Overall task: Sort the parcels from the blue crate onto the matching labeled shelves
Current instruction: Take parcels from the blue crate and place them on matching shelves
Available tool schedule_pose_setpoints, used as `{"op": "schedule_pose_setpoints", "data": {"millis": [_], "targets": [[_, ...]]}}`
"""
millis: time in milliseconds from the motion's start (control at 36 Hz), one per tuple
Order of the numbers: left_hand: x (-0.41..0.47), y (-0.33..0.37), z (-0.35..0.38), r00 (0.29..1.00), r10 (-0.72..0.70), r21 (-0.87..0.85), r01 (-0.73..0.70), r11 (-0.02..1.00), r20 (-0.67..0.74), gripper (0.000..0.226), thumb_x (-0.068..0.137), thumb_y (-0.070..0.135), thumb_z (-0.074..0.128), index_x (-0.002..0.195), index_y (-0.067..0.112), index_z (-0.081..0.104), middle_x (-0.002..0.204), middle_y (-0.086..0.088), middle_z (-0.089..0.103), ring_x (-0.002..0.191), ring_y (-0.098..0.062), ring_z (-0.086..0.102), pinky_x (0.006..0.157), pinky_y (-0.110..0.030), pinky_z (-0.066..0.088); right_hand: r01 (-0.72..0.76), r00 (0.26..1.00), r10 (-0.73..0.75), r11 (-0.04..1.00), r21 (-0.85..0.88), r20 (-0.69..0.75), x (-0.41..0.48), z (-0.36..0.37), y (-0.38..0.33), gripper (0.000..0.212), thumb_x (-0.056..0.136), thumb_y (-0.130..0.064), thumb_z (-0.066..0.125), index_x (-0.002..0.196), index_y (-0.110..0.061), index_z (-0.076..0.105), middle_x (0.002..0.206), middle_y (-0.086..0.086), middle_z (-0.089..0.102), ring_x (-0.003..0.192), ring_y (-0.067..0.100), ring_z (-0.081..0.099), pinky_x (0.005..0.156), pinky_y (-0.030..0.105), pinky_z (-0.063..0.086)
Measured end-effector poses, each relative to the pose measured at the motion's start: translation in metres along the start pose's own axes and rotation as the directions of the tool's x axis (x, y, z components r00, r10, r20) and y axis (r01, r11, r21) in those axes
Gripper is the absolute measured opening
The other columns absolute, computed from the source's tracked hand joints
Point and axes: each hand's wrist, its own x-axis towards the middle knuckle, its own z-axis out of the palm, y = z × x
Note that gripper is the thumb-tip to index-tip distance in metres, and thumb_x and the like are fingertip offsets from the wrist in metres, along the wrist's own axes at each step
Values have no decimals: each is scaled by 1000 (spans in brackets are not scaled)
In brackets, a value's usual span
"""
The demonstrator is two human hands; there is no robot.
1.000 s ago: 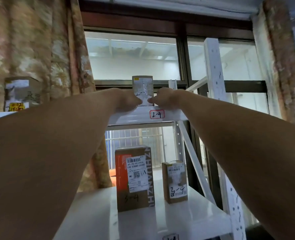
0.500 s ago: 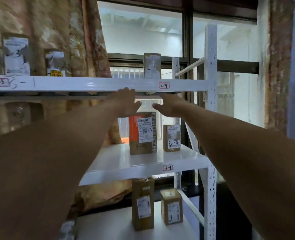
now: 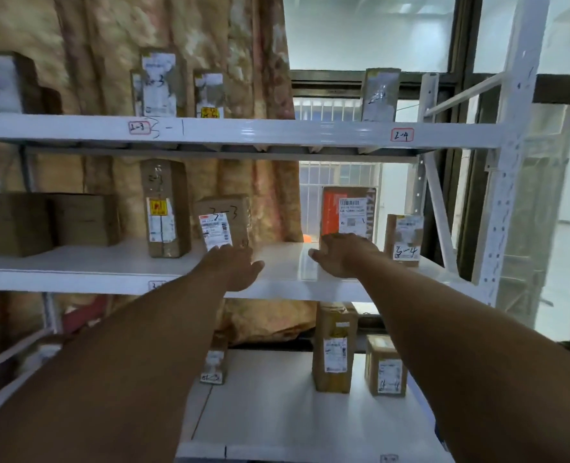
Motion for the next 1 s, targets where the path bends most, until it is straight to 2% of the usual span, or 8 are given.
{"op": "schedule_pose_setpoints", "data": {"millis": [139, 306, 389, 472, 667, 833, 917, 1000], "targets": [[-28, -39, 7, 996, -88, 12, 89, 996, -28, 67, 104, 59, 26, 150, 13, 44, 154, -15, 46, 138, -36, 46, 112, -47, 39, 80, 997, -80, 997, -17, 6, 4, 14, -39, 73, 104, -66, 25, 162, -21, 25, 167, 8, 31, 150, 37, 33, 118, 50, 30], [-61, -97, 12, 982, -182, 91, 178, 980, 41, 67, 105, 58, 28, 154, 14, 38, 161, -12, 38, 145, -31, 40, 118, -46, 32, 147, 986, -149, 988, 42, 71, 6, 33, -102, 75, 105, -65, 24, 164, -21, 22, 171, 5, 21, 154, 31, 27, 122, 46, 26], [-72, -127, 2, 980, -199, 126, 194, 973, 30, 66, 105, 58, 26, 153, 15, 40, 161, -10, 39, 144, -30, 39, 118, -46, 30, 216, 976, -217, 975, 51, 26, 11, 38, -148, 73, 103, -67, 25, 162, -24, 27, 167, 5, 32, 149, 30, 34, 120, 45, 30], [-81, -162, -15, 976, -218, 131, 215, 968, 14, 67, 105, 60, 23, 155, 17, 36, 163, -10, 34, 148, -31, 33, 121, -48, 26, 266, 964, -266, 962, 63, -7, 15, 37, -202, 73, 103, -67, 25, 161, -24, 29, 168, 3, 28, 153, 29, 29, 123, 48, 26], [-115, -287, -38, 963, -268, 130, 263, 956, 22, 73, 105, 62, 21, 162, 17, 22, 168, -9, 22, 153, -32, 24, 125, -48, 18, 302, 953, -303, 951, 65, 6, 22, 22, -335, 76, 103, -68, 20, 164, -23, 20, 172, 3, 17, 157, 31, 20, 124, 52, 20], [-154, -420, -38, 955, -297, 33, 297, 954, -4, 73, 104, 62, 28, 162, 18, 22, 168, -10, 23, 152, -31, 27, 123, -45, 24, 242, 967, -249, 963, 122, 48, 32, 14, -445, 75, 105, -66, 21, 165, -24, 15, 173, 0, 13, 156, 29, 21, 124, 49, 22], [-166, -482, -35, 941, -336, -41, 335, 941, -32, 87, 96, 74, 36, 161, 18, 23, 166, -10, 28, 150, -31, 34, 121, -45, 30, 221, 971, -235, 957, 188, 51, 41, 17, -493, 75, 104, -66, 24, 166, -23, 13, 173, 2, 12, 156, 31, 20, 124, 51, 23], [-140, -574, -4, 928, -364, -159, 348, 924, -81, 119, 62, 104, 35, 157, 34, 24, 154, -2, 48, 132, -30, 54, 108, -49, 47, 202, 972, -225, 947, 248, 64, 52, 20, -535, 75, 105, -65, 27, 165, -21, 16, 172, 4, 15, 155, 32, 22, 124, 48, 25]]}}
